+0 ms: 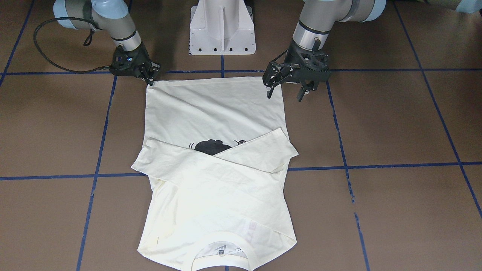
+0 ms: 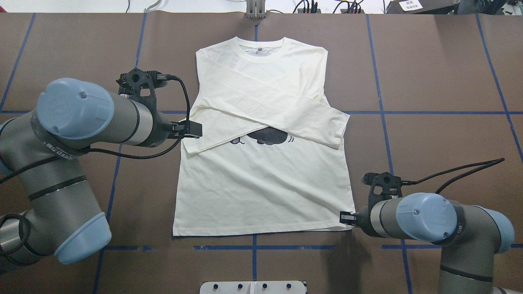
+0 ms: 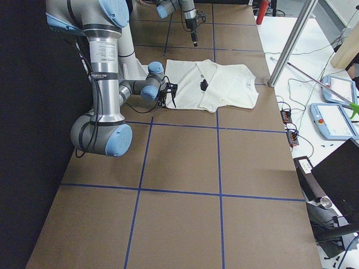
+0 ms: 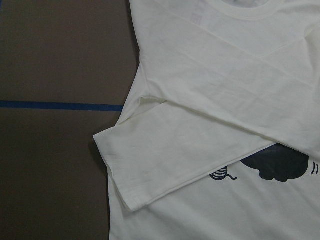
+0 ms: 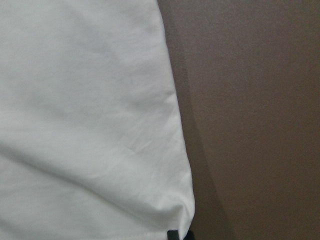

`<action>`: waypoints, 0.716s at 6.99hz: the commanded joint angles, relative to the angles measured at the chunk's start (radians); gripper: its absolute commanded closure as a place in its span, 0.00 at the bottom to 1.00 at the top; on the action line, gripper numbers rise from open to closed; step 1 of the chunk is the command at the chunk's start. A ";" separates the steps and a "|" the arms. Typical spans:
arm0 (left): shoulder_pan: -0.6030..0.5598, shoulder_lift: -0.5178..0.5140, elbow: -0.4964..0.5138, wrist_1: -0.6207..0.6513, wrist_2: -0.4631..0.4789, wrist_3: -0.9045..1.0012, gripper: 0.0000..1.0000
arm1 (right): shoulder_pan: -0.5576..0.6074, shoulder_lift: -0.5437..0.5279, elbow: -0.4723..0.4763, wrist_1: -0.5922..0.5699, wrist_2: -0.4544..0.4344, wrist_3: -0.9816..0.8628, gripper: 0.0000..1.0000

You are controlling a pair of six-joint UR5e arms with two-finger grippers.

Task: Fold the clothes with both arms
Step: 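Lower both grippers to the hem corners nearest the robot and grasp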

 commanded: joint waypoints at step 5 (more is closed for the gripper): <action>0.248 0.174 0.012 -0.106 0.007 -0.440 0.17 | 0.020 -0.004 0.106 0.011 0.031 0.002 1.00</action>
